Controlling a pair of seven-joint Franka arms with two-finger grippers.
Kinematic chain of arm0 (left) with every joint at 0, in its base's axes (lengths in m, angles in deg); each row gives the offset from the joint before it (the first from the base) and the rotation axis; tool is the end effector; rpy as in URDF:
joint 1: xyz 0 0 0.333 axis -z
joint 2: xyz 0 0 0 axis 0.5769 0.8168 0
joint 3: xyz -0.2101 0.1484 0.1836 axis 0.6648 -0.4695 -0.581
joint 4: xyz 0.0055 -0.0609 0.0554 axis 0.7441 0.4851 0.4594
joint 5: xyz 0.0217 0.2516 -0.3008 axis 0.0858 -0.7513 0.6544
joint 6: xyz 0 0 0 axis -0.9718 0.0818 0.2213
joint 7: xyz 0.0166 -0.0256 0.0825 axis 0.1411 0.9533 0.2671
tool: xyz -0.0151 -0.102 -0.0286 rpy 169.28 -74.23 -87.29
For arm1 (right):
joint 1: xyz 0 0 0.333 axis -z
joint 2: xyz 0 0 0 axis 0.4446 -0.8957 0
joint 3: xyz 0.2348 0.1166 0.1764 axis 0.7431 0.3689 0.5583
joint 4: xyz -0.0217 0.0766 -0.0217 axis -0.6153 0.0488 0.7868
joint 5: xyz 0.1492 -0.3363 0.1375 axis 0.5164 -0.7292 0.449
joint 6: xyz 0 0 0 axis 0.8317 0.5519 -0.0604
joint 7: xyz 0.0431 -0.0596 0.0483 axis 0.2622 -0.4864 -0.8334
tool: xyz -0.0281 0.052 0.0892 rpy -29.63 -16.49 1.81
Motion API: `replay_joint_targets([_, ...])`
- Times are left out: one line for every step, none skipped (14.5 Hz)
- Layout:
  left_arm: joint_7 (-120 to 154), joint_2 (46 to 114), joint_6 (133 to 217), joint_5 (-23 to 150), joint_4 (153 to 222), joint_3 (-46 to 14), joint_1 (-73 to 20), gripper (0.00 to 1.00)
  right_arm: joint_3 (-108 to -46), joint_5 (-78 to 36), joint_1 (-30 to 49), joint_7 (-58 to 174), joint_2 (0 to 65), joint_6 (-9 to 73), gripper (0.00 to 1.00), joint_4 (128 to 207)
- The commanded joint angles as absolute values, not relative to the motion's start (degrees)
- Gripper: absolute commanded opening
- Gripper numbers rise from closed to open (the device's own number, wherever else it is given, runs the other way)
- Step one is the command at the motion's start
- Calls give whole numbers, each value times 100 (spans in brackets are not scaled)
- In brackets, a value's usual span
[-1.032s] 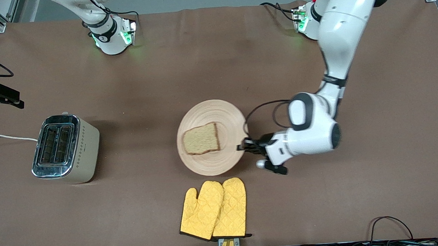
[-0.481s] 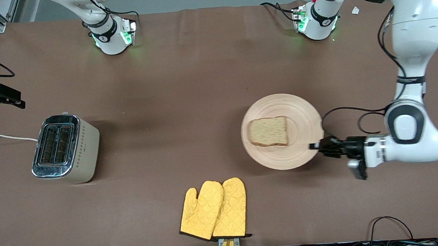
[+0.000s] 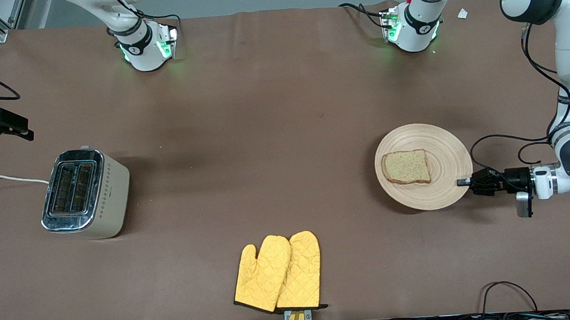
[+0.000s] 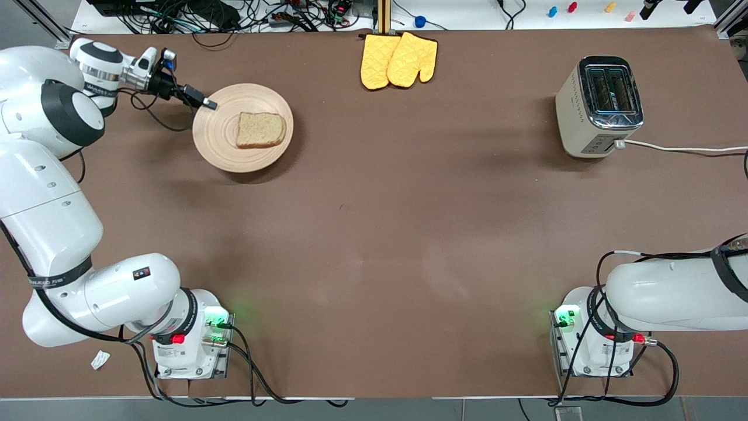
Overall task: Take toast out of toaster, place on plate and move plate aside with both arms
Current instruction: 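Drag the plate with the toast away from the toaster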
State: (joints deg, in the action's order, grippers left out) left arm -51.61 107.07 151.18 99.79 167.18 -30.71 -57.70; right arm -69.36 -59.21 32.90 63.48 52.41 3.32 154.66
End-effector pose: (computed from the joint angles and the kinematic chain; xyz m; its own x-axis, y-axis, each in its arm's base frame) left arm 0.6534 0.1539 0.1557 0.9367 -0.2852 0.2032 -0.3204 -0.4637 0.8261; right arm 0.5663 -0.0466 0.6158 0.9925 0.1085 -0.0567 0.1093 -0.9939 0.0112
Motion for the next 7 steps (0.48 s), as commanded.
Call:
replay_joint_targets([-5055,11142,14787,9951,16161,-2979,-5843,0,-6913,-5906,3308,6336,5228,314,100,15434])
replay_joint_targets([-5046,11160,14787,9951,16170,-2979,-5843,0,-6913,-5906,3308,6336,5228,322,100,15434])
replay_joint_targets([-5046,11160,14795,9951,16161,-2979,-5835,4,-6913,-5906,3308,6327,5228,322,100,15434])
replay_joint_targets([-5046,11169,14822,9951,16161,-2979,-5835,22,-6913,-5906,3308,6327,5228,322,100,15434])
replay_joint_targets([-5029,11161,14831,9951,16161,-2979,-5835,88,-6913,-5906,3308,6319,5228,322,100,15434])
replay_joint_targets([-4985,11152,14831,9951,16161,-2988,-5835,100,-6913,-5906,3308,6319,5228,322,100,15434])
replay_joint_targets([-4898,11126,14831,9943,16109,-3005,-5800,100,-6913,-5906,3299,6319,5228,314,100,15434])
